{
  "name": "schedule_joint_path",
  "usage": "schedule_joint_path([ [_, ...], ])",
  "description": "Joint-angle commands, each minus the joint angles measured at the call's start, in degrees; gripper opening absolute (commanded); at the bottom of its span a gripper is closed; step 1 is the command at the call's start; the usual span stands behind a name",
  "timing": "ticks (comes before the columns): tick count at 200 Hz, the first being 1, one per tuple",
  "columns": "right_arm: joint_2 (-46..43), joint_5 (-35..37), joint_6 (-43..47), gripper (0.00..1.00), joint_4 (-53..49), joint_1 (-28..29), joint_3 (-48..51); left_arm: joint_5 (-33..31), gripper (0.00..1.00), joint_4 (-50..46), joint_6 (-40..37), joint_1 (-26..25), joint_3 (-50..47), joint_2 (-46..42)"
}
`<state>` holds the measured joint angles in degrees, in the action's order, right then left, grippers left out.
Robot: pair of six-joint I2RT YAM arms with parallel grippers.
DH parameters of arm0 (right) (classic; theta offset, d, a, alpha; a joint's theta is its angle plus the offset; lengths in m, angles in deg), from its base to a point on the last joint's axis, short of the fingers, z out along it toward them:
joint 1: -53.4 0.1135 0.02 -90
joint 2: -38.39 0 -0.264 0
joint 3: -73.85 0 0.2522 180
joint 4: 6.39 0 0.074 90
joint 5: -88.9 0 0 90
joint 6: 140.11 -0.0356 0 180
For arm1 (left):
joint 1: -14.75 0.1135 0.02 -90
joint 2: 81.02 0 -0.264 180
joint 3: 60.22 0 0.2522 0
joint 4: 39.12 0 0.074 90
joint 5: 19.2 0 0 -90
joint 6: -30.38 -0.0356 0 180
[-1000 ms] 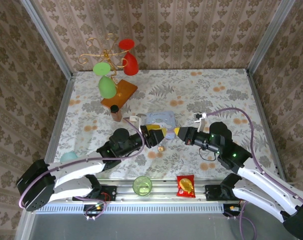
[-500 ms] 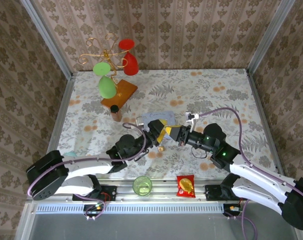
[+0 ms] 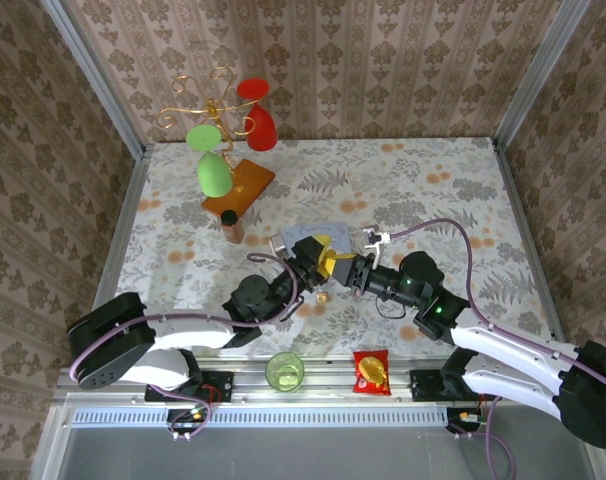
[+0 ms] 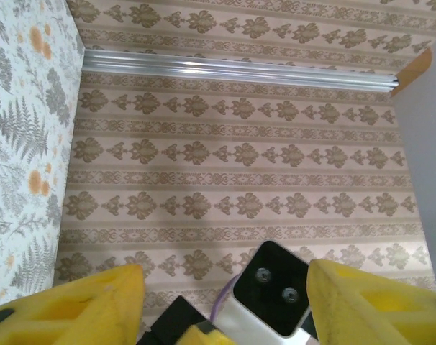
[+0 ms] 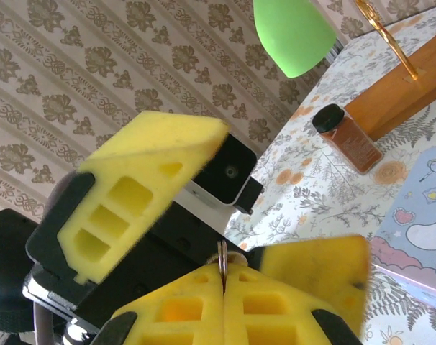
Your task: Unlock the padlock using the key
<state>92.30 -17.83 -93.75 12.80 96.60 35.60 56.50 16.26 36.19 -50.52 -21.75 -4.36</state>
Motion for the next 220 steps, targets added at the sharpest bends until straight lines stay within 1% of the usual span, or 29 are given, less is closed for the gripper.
schedule_joint_path([
  [1, -2.7, 2.6, 1.8, 0.0, -1.1, 0.5, 1.4, -2.8, 0.52, 3.3, -1.6, -0.4, -1.7, -2.6],
  [17, -3.9, 3.5, 2.1, 0.0, -2.4, 0.4, 1.9, -3.6, 0.46, 1.2, -2.0, -0.3, -2.6, -4.1],
  [36, -4.1, 3.5, 2.2, 0.0, -2.9, 0.5, 2.0, -3.4, 0.39, 1.3, -2.5, -0.3, -2.6, -4.0],
  [67, -4.2, 3.4, 2.2, 0.0, -3.1, 0.5, 1.6, -2.2, 0.19, 2.1, -3.5, 0.0, -2.5, -2.2],
  [85, -4.8, 3.3, 2.2, 0.0, -3.7, 0.4, 1.8, -1.9, 0.14, 1.1, -4.5, 0.2, -2.6, -2.2],
  [94, -5.3, 3.4, 2.2, 0.0, -4.1, 0.4, 1.9, -1.8, 0.06, 0.3, -5.7, 0.3, -2.5, -2.6],
  [102, -5.9, 3.5, 2.2, 0.0, -4.6, 0.4, 2.1, -1.6, 0.0, -1.2, -6.5, 0.3, -2.4, -3.2],
  [121, -7.7, 4.1, 2.3, 0.0, -6.2, 0.5, 2.5, -0.8, 0.0, -4.7, -8.9, 0.9, -2.1, -4.9],
  [124, -8.0, 4.2, 2.4, 0.06, -6.6, 0.5, 2.6, -0.6, 0.0, -5.2, -9.4, 1.0, -2.0, -5.3],
  [127, -8.4, 4.2, 2.5, 0.15, -7.0, 0.4, 2.6, -0.6, 0.0, -5.6, -10.0, 1.0, -2.0, -5.7],
  [128, -8.6, 4.2, 2.6, 0.21, -7.2, 0.4, 2.6, -0.6, 0.0, -5.7, -10.4, 1.1, -2.0, -5.9],
  [134, -9.3, 4.1, 3.4, 0.47, -9.1, 0.4, 2.3, -0.2, 0.0, -6.7, -12.8, 1.2, -1.7, -6.8],
  [137, -9.9, 4.1, 3.8, 0.59, -10.3, 0.4, 2.1, 0.1, 0.0, -7.5, -14.4, 1.3, -1.5, -7.4],
  [139, -10.2, 4.0, 4.1, 0.65, -11.0, 0.3, 1.9, 0.5, 0.0, -8.3, -15.4, 1.5, -1.3, -7.8],
  [144, -11.3, 4.1, 5.6, 0.76, -13.6, 0.2, 1.5, 1.9, 0.0, -11.1, -18.0, 2.0, -0.4, -9.0],
  [152, -13.2, 3.6, 8.2, 0.88, -17.2, -0.2, 0.8, 4.5, 0.0, -17.5, -23.3, 2.9, 1.5, -11.9],
  [158, -14.5, 2.9, 10.2, 0.92, -19.6, -0.9, 0.4, 6.6, 0.0, -22.6, -28.2, 3.4, 3.5, -13.9],
  [170, -17.2, 0.3, 13.0, 0.93, -23.0, -3.1, -0.2, 10.4, 0.0, -32.2, -41.7, 3.5, 7.5, -17.3],
  [180, -19.1, -3.7, 13.2, 0.93, -23.0, -5.9, -0.2, 14.0, 0.0, -35.9, -51.7, 3.4, 9.9, -19.2],
  [184, -19.7, -6.0, 12.6, 0.93, -21.9, -7.1, -0.1, 16.1, 0.0, -36.2, -54.5, 3.5, 10.3, -19.7],
  [193, -20.5, -10.8, 9.6, 0.93, -17.5, -9.8, 0.7, 20.6, 0.0, -34.7, -58.0, 4.4, 10.0, -20.5],
  [202, -20.2, -15.2, 5.1, 0.93, -10.3, -12.0, 1.8, 25.4, 0.0, -31.3, -60.1, 5.2, 9.1, -20.9],
  [211, -18.6, -18.3, 0.9, 0.91, -2.9, -12.7, 2.5, 28.5, 0.0, -29.4, -60.4, 6.0, 8.7, -21.1],
  [220, -16.4, -21.5, -1.7, 0.89, 2.1, -12.4, 1.8, 32.2, 0.0, -28.4, -60.8, 6.7, 9.0, -21.0],
])
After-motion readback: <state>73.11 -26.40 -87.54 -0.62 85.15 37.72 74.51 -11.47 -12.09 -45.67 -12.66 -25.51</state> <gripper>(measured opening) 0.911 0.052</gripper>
